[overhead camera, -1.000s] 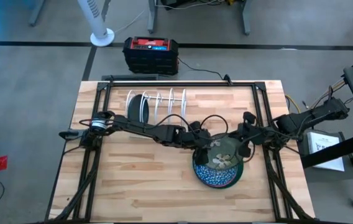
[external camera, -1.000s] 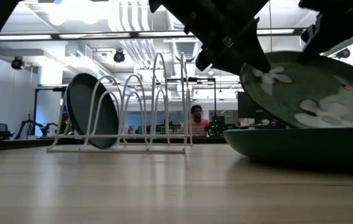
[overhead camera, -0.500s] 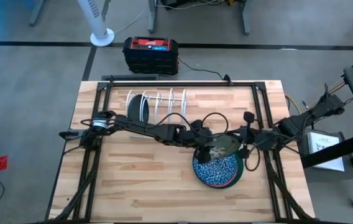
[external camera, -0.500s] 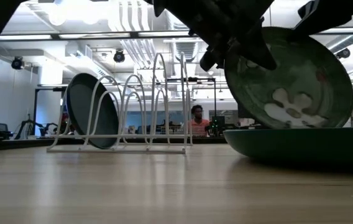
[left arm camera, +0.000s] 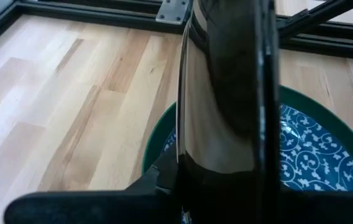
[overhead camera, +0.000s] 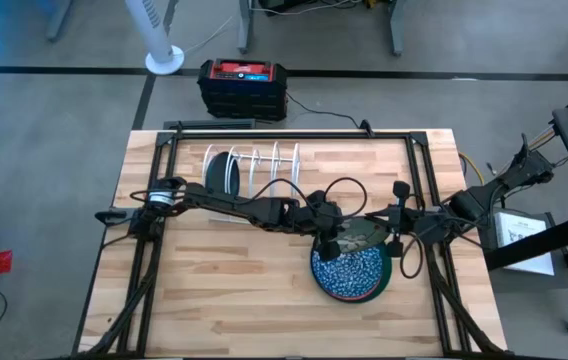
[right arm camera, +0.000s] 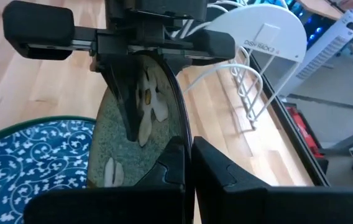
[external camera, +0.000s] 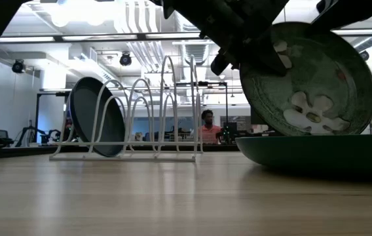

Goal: Sort dishes
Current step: Put the green pattern plate into the white dish rack

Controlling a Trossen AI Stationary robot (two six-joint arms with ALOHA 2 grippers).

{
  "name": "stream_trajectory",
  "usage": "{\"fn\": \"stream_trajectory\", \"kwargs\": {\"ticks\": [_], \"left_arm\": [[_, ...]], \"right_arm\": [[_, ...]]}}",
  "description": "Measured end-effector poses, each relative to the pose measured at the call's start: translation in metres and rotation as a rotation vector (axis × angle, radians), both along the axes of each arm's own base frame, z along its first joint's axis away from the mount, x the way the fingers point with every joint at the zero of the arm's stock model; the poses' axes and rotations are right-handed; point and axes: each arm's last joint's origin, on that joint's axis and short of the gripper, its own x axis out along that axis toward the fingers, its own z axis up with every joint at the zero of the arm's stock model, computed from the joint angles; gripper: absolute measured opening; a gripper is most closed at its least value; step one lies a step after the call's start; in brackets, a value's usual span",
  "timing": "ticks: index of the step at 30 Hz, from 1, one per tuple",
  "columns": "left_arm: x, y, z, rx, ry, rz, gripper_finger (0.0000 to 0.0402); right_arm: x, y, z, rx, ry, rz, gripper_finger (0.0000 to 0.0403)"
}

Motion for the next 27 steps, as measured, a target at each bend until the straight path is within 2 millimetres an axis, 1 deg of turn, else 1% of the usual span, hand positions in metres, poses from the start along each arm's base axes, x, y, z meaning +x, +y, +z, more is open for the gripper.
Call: {"fn": "stream_trajectory", "kwargs": {"ticks": [5, 8, 10, 15, 20, 23, 27], "left_arm": [[0.000, 0.000, 0.000, 0.012, -0.001, -0.003, 0.0046], [0.000, -0.001, 0.002, 0.015, -0.006, -0.005, 0.0046], [-0.001, -0.001, 0.004, 0.032, -0.012, 0.001, 0.0046], [-0.005, -0.002, 0.010, 0.070, -0.005, 0.025, 0.0042], [-0.008, -0.005, 0.016, 0.066, -0.012, 0.018, 0.0042], [-0.013, -0.012, 0.027, 0.072, -0.028, 0.026, 0.0042], [-0.025, -0.025, 0.044, 0.109, -0.036, 0.053, 0.0042]], "right_arm": [[-0.001, -0.001, 0.001, 0.015, -0.006, -0.004, 0.0000], [-0.004, -0.002, 0.002, 0.076, -0.029, -0.023, 0.0012], [-0.006, -0.003, 0.004, 0.130, -0.049, -0.036, 0.0028], [-0.018, -0.008, 0.010, 0.284, -0.097, -0.052, 0.0089], [-0.032, -0.016, 0.015, 0.379, -0.146, -0.081, 0.0143], [-0.042, -0.022, 0.020, 0.424, -0.189, -0.076, 0.0167], [-0.062, -0.033, 0.033, 0.483, -0.222, -0.092, 0.0183]]}}
